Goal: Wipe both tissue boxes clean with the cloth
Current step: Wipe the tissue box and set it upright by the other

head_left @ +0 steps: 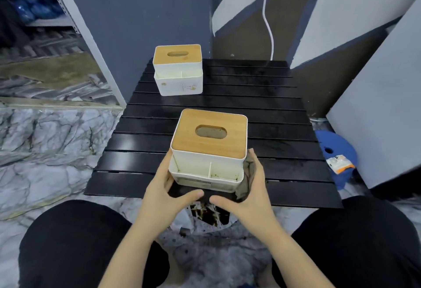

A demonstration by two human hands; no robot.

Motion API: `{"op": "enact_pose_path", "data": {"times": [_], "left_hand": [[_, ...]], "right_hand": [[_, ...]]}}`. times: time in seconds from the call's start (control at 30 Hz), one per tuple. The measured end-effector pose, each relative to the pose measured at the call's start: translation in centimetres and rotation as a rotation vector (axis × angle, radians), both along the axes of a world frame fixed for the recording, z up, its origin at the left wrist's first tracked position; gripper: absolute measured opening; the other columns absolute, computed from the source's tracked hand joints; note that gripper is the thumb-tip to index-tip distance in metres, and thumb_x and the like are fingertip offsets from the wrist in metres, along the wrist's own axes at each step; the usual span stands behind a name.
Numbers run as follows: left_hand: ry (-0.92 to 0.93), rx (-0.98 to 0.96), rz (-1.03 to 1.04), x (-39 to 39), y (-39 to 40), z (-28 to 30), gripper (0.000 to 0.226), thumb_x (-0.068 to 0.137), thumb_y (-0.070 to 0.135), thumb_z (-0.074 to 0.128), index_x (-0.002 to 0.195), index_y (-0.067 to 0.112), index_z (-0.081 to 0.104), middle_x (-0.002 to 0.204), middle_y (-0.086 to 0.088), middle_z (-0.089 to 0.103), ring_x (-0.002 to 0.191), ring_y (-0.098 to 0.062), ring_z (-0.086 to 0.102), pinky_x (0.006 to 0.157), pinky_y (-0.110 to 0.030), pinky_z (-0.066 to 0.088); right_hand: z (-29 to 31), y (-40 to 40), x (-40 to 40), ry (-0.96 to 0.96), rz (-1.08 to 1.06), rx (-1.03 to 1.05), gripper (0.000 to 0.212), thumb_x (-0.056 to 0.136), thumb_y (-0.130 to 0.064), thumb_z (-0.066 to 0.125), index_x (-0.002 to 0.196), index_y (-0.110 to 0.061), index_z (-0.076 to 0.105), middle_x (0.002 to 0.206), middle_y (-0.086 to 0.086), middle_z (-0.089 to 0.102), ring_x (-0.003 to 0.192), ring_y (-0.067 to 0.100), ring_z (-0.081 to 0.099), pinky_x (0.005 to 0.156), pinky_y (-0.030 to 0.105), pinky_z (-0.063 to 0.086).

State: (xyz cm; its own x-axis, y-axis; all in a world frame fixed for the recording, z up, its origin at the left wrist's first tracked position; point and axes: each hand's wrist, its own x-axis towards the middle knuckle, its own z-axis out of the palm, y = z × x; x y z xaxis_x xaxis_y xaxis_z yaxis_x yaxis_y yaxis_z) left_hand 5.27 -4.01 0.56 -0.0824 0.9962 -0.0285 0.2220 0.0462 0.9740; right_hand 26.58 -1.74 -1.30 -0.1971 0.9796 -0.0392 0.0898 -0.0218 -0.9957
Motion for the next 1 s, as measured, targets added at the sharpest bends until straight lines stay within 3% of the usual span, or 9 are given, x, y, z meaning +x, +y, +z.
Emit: {"op": "enact_pose_path", "data": {"times": [0.1,0.13,0.23,0.3,0.47,0.63,0.7,0.9,1.0], "left_hand": [[-0.009,0.070,0.092,0.4,0.4,-0.5,0.083,0.082,0.003,0.080,0.152,0.031,0.043,0.145,0.020,0.056,0.138,-0.001,0.048,0.115,-0.035,0.044],[-0.007,0.080,0.096,0.3,0.7,-0.4,0.081,0.084,0.003,0.079,0.151,0.031,0.044,0.144,0.020,0.057,0.138,-0.001,0.048,0.114,-0.036,0.044],[-0.008,0.122,0.067,0.9,2.4,0.8,0.080,0.085,0.003,0.078,0.152,0.033,0.044,0.145,0.021,0.056,0.138,-0.001,0.048,0.113,-0.034,0.045],[-0.007,0.160,0.050,1.7,4.7,1.7,0.081,0.086,0.002,0.077,0.152,0.034,0.043,0.145,0.021,0.056,0.138,0.000,0.048,0.113,-0.033,0.045],[-0.004,0.250,0.043,3.7,13.2,3.1,0.079,0.087,0.010,0.078,0.153,0.034,0.042,0.141,0.017,0.060,0.133,-0.001,0.052,0.113,-0.037,0.046],[0.044,0.299,0.044,5.3,21.9,2.9,0.071,0.087,0.013,0.078,0.148,0.035,0.048,0.121,0.037,0.063,0.118,0.017,0.054,0.099,-0.010,0.045],[0.057,0.299,0.023,5.8,25.0,2.2,0.069,0.088,0.012,0.077,0.147,0.034,0.049,0.118,0.040,0.063,0.115,0.020,0.053,0.093,-0.005,0.043],[0.039,0.259,0.015,6.1,31.5,-0.7,0.071,0.088,0.011,0.077,0.148,0.034,0.047,0.125,0.024,0.066,0.119,0.011,0.056,0.103,-0.023,0.047],[0.063,0.254,0.016,6.1,33.2,-1.3,0.071,0.088,0.012,0.077,0.148,0.034,0.046,0.123,0.030,0.065,0.118,0.014,0.055,0.098,-0.015,0.044]], "right_hand": [[-0.4,0.8,-0.2,0.019,-0.068,0.043,0.104,0.080,-0.007,0.087,0.158,-0.030,0.022,0.156,-0.015,0.043,0.143,0.003,0.043,0.121,0.039,0.039],[-0.1,1.2,-0.1,0.024,-0.075,0.053,0.099,0.081,-0.005,0.086,0.156,-0.028,0.026,0.154,-0.012,0.045,0.142,0.004,0.045,0.119,0.039,0.041],[1.1,2.8,0.5,0.026,-0.090,0.093,0.091,0.080,-0.001,0.084,0.152,-0.025,0.032,0.149,-0.007,0.049,0.135,0.000,0.050,0.108,0.019,0.046],[2.2,4.8,1.2,0.037,-0.100,0.127,0.088,0.080,0.000,0.083,0.150,-0.021,0.034,0.147,-0.006,0.051,0.134,0.000,0.052,0.103,0.013,0.046],[5.1,13.2,3.4,-0.033,-0.164,0.238,0.080,0.077,-0.005,0.087,0.143,-0.018,0.043,0.141,-0.004,0.057,0.131,0.007,0.056,0.110,0.025,0.047],[4.8,21.3,4.1,-0.085,-0.274,0.277,0.077,0.076,-0.007,0.089,0.140,-0.016,0.047,0.136,-0.003,0.061,0.128,0.012,0.059,0.112,0.043,0.049],[4.1,23.9,4.2,-0.103,-0.304,0.274,0.075,0.077,-0.009,0.089,0.139,-0.018,0.048,0.135,-0.005,0.061,0.127,0.011,0.059,0.112,0.043,0.049],[1.6,29.8,4.1,-0.173,-0.362,0.267,0.075,0.077,-0.011,0.089,0.140,-0.016,0.047,0.136,-0.003,0.060,0.127,0.012,0.058,0.112,0.041,0.048],[0.7,31.3,3.7,-0.174,-0.378,0.269,0.073,0.079,-0.011,0.088,0.140,-0.016,0.047,0.136,-0.004,0.059,0.128,0.011,0.057,0.112,0.038,0.048]]}}
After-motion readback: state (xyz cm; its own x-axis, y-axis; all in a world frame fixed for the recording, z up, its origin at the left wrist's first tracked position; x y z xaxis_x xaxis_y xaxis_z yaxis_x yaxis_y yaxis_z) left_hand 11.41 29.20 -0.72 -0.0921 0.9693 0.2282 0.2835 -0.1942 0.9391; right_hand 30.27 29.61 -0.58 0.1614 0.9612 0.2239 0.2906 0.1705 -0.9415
